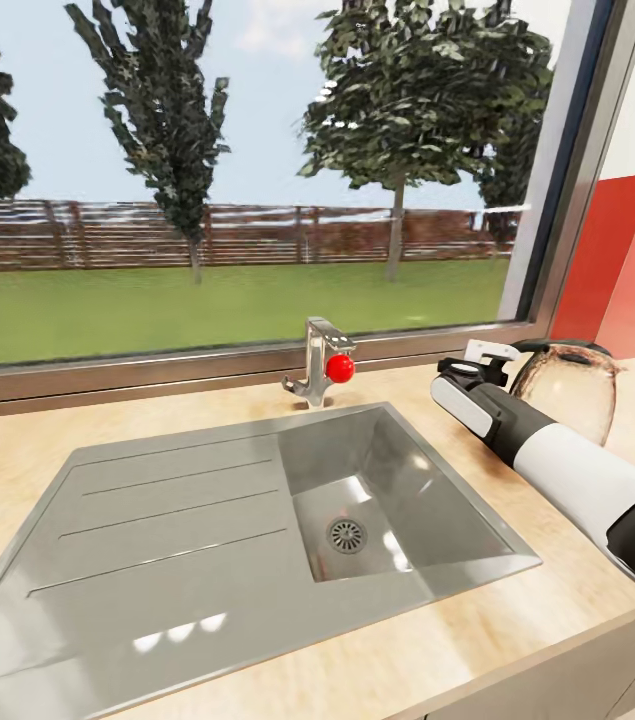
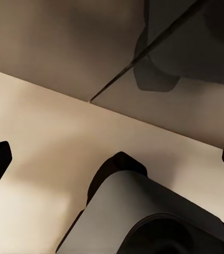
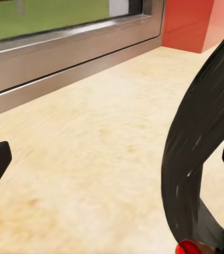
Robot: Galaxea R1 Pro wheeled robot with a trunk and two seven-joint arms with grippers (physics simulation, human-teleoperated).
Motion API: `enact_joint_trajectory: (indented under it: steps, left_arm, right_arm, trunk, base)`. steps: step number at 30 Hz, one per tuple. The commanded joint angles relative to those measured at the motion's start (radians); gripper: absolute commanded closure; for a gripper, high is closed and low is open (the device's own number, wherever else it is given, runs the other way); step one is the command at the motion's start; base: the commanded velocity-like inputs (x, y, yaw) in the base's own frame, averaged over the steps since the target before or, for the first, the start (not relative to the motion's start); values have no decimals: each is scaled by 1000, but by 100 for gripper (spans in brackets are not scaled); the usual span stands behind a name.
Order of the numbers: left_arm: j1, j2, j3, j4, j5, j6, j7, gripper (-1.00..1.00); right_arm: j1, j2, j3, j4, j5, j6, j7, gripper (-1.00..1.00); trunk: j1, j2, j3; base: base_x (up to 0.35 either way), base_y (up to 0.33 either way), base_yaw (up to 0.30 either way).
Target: Set up a coffee station on the kitchen countertop: keep the coffee maker on the countertop, move the bottle of coffee from the kitchen shelf to the counter next to the coffee maker, place a paper coffee filter on top of the coffee maker, put the saucer next to the coffee maker with the coffee cup on the saucer, and place the electric kettle next to the coffee maker.
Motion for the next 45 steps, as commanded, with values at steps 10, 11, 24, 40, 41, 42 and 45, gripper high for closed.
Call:
enact_joint_trajectory:
  steps: [10, 11, 24, 40, 41, 42, 45]
  left_arm:
    - [-2, 1, 13, -29, -3, -3, -5, -100]
    - [-1, 1, 13, -29, -2, -3, -5, -100]
    - [-2, 1, 13, -29, -3, -3, -5, -100]
    - [-1, 1, 13, -29, -3, -3, -5, -100]
    - [-2, 1, 13, -29, -3, -3, -5, -100]
    - [-2, 1, 13, -29, -3, -3, -5, -100]
    - [-2, 1, 13, -29, -3, -3, -6, -100]
  right_arm:
    - [-2, -2, 6, 10, -2, 8, -6, -100]
    - [-2, -2, 6, 12, -2, 8, -6, -100]
    - [-2, -2, 6, 16, -2, 7, -6, 100]
    - [-2, -2, 5, 16, -2, 7, -6, 100]
    - [-2, -2, 5, 16, -2, 7, -6, 100]
    - [-2, -2, 5, 16, -2, 7, -6, 100]
    - [-2, -2, 5, 16, -3, 7, -6, 100]
  trunk:
    - [0, -1, -1]
    - [0, -1, -1]
    - [0, -1, -1]
    - [0, -1, -1]
    - [0, -1, -1]
    - [0, -1, -1]
    - [0, -1, -1]
  base:
    - [0, 0, 0]
    - [0, 0, 0]
    - [0, 0, 0]
    - [0, 0, 0]
    - [0, 0, 0]
    - [0, 0, 0]
    - [0, 0, 0]
